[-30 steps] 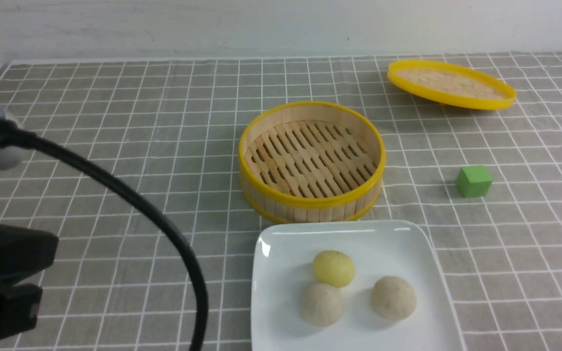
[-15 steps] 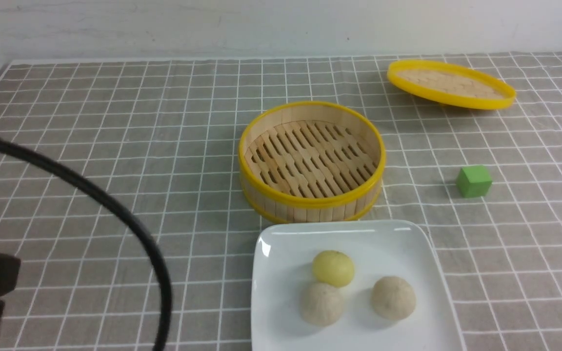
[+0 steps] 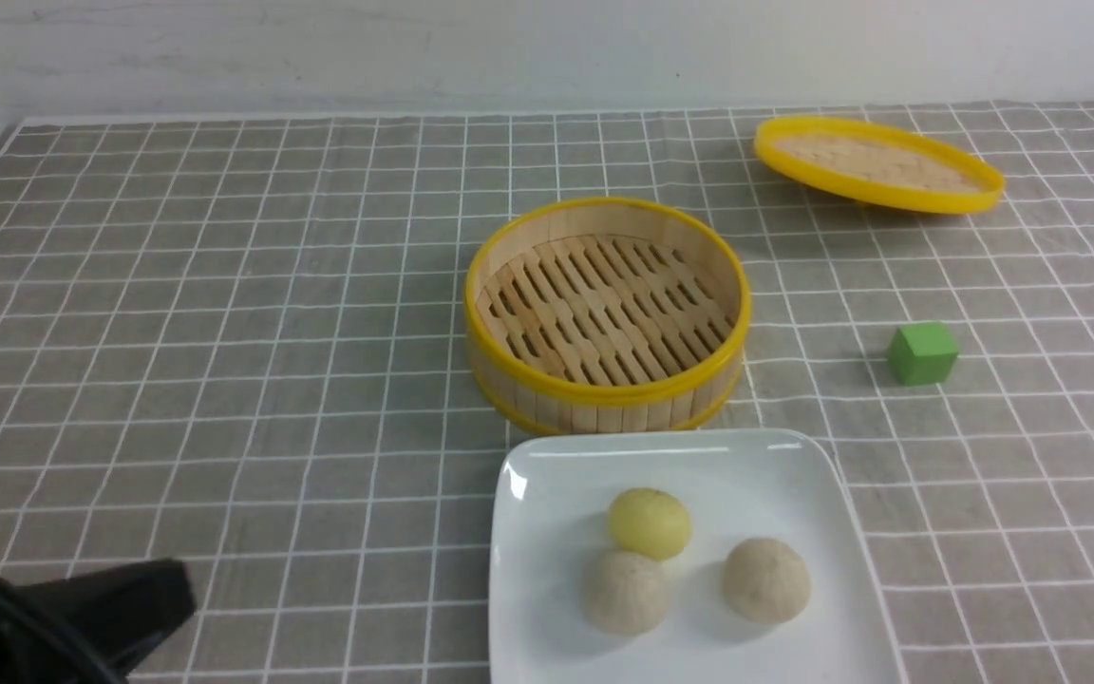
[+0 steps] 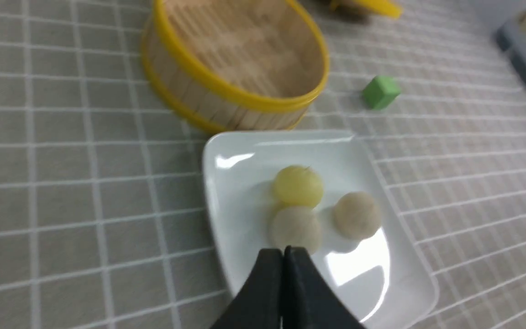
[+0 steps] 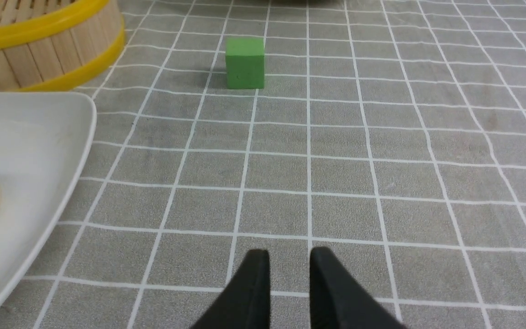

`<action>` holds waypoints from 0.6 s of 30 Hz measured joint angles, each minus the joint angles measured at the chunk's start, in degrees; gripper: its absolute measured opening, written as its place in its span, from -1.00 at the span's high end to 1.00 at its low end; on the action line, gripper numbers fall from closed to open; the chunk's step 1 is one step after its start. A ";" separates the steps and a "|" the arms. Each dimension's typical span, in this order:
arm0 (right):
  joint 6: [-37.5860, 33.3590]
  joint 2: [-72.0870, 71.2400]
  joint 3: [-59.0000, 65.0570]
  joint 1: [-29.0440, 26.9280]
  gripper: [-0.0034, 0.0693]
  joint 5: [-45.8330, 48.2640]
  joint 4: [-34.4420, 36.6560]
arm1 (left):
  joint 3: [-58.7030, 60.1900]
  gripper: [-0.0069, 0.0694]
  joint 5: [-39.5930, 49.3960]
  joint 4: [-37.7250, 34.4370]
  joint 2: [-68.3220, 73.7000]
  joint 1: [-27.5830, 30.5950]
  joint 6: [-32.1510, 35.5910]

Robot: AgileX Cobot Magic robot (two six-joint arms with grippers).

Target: Put the steamed buns into the plate on the grey tablecloth.

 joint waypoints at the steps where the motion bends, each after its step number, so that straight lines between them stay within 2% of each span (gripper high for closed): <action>1: 0.00 0.00 0.00 0.00 0.47 0.00 0.00 | 1.21 0.79 -3.37 -0.15 0.00 0.00 -0.57; 4: 0.00 0.00 0.00 0.00 0.45 0.00 0.00 | 4.06 0.79 -12.47 -0.30 0.00 0.00 -1.24; 7: 0.00 0.00 0.00 0.00 0.44 0.00 0.00 | 5.09 0.79 -15.21 -0.30 0.00 0.00 -1.38; 18: -0.01 0.00 0.00 0.00 0.42 0.00 0.06 | 5.66 0.77 -12.71 3.50 0.00 0.00 -0.95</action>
